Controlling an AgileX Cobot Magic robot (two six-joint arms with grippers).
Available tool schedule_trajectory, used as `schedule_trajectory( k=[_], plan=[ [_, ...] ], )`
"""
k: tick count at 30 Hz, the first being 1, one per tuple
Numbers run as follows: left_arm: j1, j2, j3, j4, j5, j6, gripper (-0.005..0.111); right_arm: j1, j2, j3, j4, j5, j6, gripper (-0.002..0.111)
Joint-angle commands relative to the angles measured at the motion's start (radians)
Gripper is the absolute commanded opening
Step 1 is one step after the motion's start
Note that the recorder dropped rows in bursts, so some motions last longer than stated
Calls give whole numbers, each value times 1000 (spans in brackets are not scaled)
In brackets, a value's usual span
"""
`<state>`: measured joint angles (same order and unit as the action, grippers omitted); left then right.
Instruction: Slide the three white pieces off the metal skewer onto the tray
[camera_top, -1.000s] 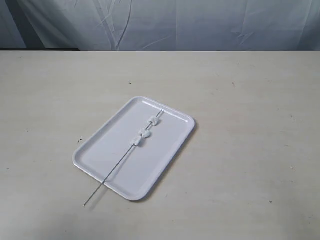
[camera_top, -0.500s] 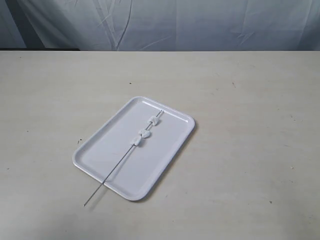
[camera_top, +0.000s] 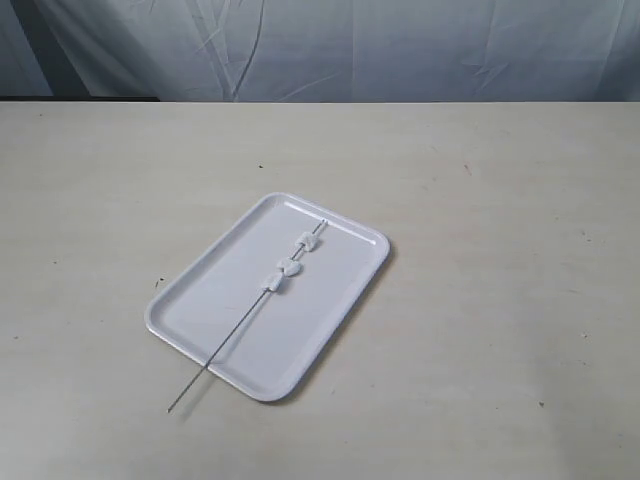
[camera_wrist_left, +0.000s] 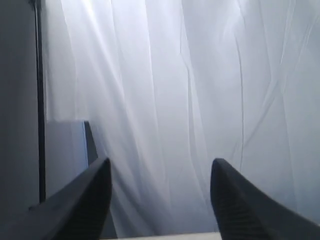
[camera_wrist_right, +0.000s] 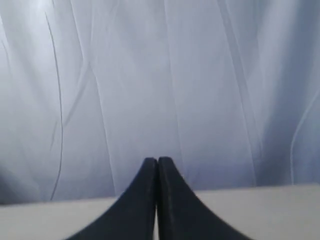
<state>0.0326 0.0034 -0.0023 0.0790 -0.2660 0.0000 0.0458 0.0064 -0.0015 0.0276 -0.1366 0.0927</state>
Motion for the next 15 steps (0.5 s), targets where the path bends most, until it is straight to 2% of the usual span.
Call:
schedule_trajectory(
  k=[1,6,15],
  plan=[
    [-5,-3,2,5,-126,0,56,1,-6,2,3,-178,-3,-1],
    [-5,-3,2,5,-137,0,56,1,-6,2,5,-187,-3,-1],
    [-5,-3,2,5,-251,0,56,1,-6,2,7,-189,-3,-1]
  ],
)
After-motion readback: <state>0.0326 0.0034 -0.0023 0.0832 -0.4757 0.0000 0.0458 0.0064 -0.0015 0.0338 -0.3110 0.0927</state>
